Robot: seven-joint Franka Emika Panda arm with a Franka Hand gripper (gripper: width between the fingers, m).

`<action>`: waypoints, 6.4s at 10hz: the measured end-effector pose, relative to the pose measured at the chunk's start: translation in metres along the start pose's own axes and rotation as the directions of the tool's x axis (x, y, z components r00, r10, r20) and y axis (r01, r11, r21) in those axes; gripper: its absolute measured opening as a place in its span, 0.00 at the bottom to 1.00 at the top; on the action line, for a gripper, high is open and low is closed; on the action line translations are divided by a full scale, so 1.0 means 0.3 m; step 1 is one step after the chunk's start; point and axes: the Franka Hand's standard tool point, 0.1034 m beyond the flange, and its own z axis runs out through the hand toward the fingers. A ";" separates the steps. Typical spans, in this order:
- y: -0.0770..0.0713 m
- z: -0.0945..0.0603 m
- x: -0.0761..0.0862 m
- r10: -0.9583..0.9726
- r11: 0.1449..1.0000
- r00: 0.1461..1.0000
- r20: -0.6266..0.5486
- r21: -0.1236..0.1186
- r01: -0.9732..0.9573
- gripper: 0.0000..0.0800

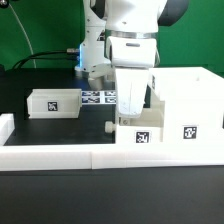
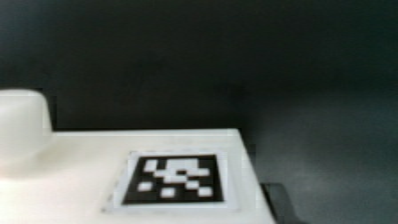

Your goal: Assemble drawer

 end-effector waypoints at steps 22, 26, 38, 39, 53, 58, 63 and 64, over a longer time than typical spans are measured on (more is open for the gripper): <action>0.051 -0.155 -0.064 0.052 0.998 0.999 0.009 -0.032 -0.052 0.81; 0.053 -0.143 -0.132 0.027 0.999 1.000 0.002 -0.030 -0.027 0.81; -0.001 0.011 -0.128 -0.091 0.995 0.984 -0.156 0.022 0.096 0.81; -0.003 0.016 -0.120 -0.057 0.998 0.986 -0.154 0.029 0.062 0.81; 0.037 -0.003 -0.098 0.113 0.993 0.986 -0.126 0.052 -0.107 0.81; 0.036 -0.002 -0.098 0.127 0.991 0.985 -0.118 0.054 -0.121 0.81; 0.044 0.002 -0.097 0.019 0.999 0.993 -0.115 0.030 -0.016 0.81; 0.055 -0.004 -0.072 0.001 1.000 0.993 -0.116 0.023 0.001 0.81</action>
Offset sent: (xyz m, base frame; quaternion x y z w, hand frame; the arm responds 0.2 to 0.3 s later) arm 0.0000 0.0000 0.0000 0.0000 0.0000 0.0000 1.0000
